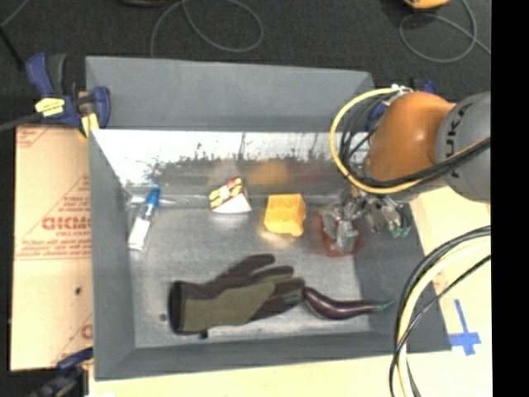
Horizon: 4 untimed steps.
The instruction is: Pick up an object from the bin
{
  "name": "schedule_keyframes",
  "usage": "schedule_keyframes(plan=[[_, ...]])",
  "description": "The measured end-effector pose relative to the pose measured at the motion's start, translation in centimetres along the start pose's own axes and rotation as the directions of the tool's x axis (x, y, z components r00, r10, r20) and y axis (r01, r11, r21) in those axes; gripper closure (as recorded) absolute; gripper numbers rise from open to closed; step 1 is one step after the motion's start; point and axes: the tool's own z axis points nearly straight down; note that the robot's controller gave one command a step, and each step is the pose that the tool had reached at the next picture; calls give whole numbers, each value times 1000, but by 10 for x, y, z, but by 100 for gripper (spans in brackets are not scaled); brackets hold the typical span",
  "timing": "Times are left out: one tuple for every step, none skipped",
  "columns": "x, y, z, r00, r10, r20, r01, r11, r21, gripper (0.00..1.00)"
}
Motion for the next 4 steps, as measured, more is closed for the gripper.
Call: schedule_keyframes(plan=[[-10, -22, 13, 998, -59, 15, 59, 998, -6, 100], [-10, -22, 13, 998, -60, 15, 60, 998, -5, 100], [-10, -22, 13, 998, -61, 15, 61, 998, -5, 100], [-10, -22, 13, 998, -61, 15, 62, 998, -5, 100]])
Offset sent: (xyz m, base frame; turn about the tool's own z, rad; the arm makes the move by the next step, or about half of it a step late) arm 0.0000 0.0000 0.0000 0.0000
